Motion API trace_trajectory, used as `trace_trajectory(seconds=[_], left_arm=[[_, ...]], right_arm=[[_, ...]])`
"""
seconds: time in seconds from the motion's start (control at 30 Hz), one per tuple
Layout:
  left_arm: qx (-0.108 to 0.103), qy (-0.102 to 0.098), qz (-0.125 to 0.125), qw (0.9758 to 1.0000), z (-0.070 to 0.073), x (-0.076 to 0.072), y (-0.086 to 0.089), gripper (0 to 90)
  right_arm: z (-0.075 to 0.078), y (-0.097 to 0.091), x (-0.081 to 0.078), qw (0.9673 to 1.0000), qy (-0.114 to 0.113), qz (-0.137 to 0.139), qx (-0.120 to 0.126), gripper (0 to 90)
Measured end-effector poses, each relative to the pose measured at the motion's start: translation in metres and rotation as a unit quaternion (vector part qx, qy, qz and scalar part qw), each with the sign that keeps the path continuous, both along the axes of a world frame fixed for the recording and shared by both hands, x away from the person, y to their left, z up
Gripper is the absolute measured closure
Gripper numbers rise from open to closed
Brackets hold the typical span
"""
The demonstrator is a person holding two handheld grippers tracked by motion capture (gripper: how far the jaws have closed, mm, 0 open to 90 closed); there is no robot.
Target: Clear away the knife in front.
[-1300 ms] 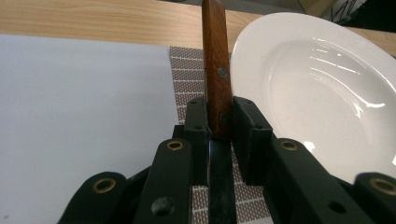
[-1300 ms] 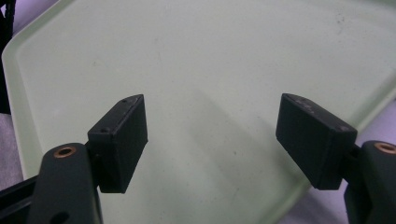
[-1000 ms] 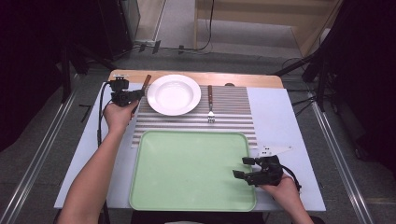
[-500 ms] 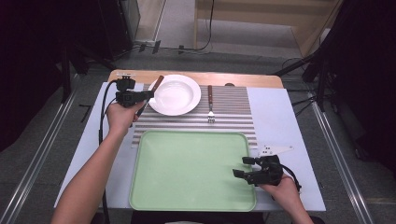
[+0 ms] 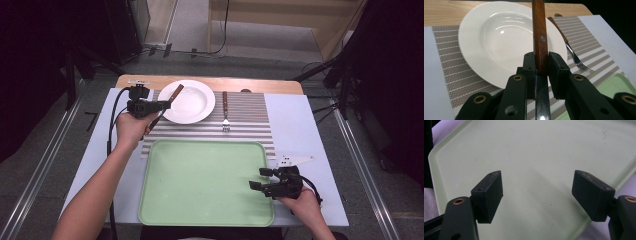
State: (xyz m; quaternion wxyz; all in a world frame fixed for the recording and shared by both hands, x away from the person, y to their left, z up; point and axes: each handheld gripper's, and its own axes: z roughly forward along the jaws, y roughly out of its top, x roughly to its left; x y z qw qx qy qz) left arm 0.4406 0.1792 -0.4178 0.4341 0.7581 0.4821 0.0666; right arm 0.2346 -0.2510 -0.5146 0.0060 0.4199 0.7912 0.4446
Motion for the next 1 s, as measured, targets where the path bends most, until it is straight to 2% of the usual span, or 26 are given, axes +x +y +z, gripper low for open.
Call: trace_trajectory(seconds=[0.13,0.17,0.33,0.43,0.6,0.77,1.0], left_arm=[[-0.005,0.001,-0.011,0.9999,0.001,-0.004,-0.003,76.4],[-0.012,0.002,-0.016,0.9998,0.001,-0.007,-0.005,76.4],[-0.019,0.005,-0.027,0.9994,0.002,-0.015,-0.010,76.4],[-0.013,0.004,-0.036,0.9992,0.001,-0.021,-0.012,76.4],[-0.018,0.007,-0.046,0.9987,-0.002,-0.031,-0.012,76.4],[-0.009,0.011,-0.055,0.9984,-0.007,-0.043,-0.015,76.4],[-0.017,0.008,-0.062,0.9979,-0.013,-0.059,-0.018,76.4]], right_arm=[[0.000,0.001,0.001,1.0000,-0.001,0.002,-0.002,24.0],[0.000,0.001,0.000,1.0000,-0.002,0.003,0.000,24.0],[0.001,0.003,0.003,0.9999,0.004,0.002,0.009,24.0],[0.002,0.006,0.007,0.9999,0.000,0.007,0.008,24.0],[0.001,0.010,0.010,0.9998,-0.001,0.018,0.001,24.0],[0.001,0.012,0.014,0.9997,-0.004,0.023,-0.003,24.0],[0.001,0.011,0.014,0.9997,-0.005,0.022,-0.008,24.1]])
